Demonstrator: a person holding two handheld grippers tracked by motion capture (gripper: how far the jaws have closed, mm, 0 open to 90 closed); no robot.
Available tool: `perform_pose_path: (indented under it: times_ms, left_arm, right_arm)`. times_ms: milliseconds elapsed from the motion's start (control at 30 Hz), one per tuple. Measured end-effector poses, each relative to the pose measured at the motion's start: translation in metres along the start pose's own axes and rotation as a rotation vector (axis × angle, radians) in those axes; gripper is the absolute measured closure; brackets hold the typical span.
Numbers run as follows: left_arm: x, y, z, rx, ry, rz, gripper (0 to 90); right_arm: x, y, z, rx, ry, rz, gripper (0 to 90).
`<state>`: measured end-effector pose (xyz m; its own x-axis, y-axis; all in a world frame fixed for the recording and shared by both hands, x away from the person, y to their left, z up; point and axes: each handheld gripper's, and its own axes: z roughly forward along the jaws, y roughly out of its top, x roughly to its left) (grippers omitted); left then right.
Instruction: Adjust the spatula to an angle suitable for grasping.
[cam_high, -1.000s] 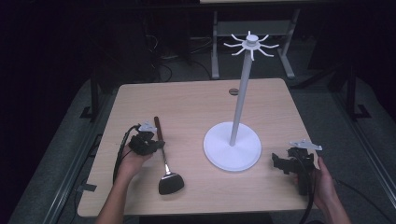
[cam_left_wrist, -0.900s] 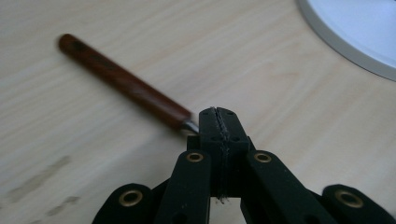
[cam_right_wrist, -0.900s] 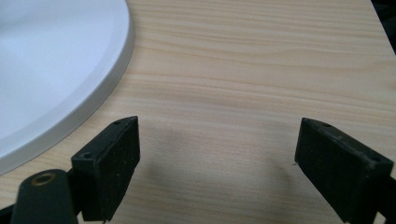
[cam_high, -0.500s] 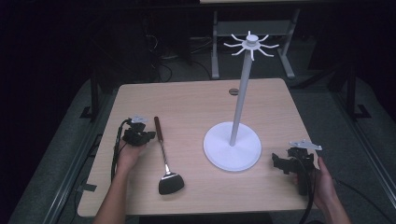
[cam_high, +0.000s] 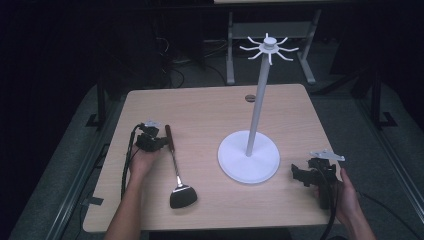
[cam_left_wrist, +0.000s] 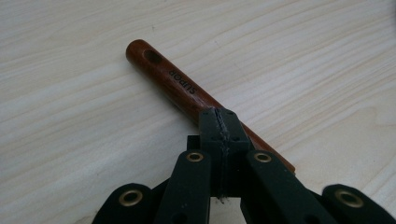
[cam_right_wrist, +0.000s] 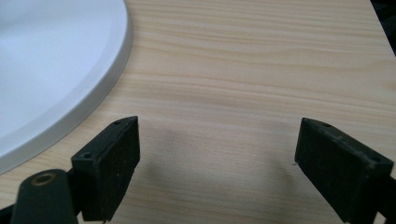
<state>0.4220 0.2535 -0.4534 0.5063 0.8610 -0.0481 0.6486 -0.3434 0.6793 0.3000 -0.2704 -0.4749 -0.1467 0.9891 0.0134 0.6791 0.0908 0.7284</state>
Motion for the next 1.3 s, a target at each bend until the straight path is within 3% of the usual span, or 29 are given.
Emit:
perform_pose_path:
  times_ms: [433, 767, 1300]
  left_arm:
    - [-0.019, 0.006, 0.012, 0.016, -0.041, 0.062, 90.0]
    - [-0.033, 0.01, 0.017, 0.008, -0.083, 0.061, 90.0]
    - [-0.057, 0.015, 0.026, 0.014, -0.128, 0.111, 90.0]
  right_arm:
    - [0.0, 0.0, 0.0, 0.001, -0.001, -0.002, 13.4]
    - [0.001, 0.0, 0.0, 0.005, -0.005, -0.002, 13.4]
    - [0.001, 0.0, 0.001, 0.008, -0.01, -0.004, 13.4]
